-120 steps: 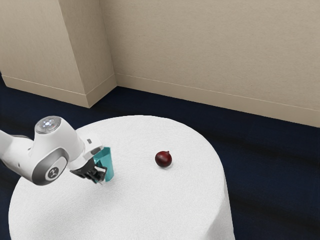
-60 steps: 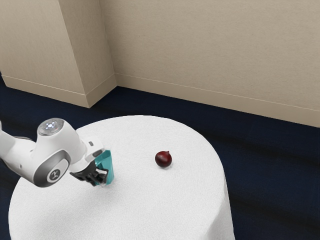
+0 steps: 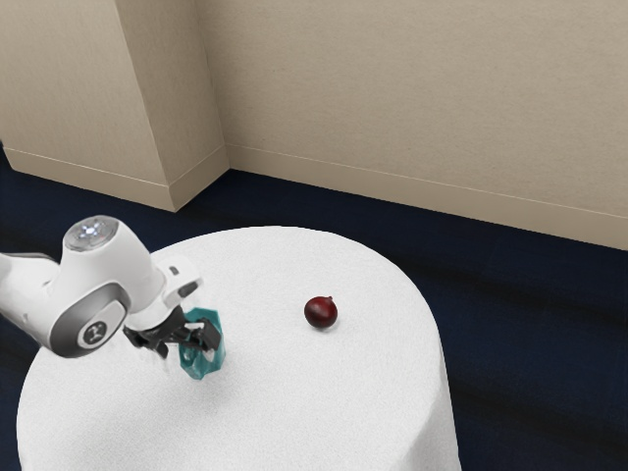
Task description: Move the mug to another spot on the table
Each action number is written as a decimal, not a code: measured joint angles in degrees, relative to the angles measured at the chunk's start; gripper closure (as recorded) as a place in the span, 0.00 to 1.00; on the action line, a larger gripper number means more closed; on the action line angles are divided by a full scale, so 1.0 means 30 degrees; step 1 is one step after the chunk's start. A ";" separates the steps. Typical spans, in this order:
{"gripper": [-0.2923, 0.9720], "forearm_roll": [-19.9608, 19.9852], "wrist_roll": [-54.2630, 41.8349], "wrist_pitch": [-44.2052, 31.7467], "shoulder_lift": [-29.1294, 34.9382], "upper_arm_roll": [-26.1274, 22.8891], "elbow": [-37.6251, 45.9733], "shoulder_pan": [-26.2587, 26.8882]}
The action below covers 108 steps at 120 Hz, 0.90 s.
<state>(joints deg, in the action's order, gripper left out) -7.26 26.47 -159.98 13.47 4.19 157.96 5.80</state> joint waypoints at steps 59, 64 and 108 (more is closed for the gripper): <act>0.23 -0.0013 0.1303 0.4066 0.1250 0.0453 -0.4522 -0.0026; 0.23 -0.0003 0.1369 0.4952 0.0878 0.0772 -0.5886 -0.0090; 0.23 -0.0081 -0.0578 1.4636 -0.3404 0.1209 -1.7977 -0.0079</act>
<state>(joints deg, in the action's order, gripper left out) -7.50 24.74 -116.07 3.26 7.81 104.03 5.56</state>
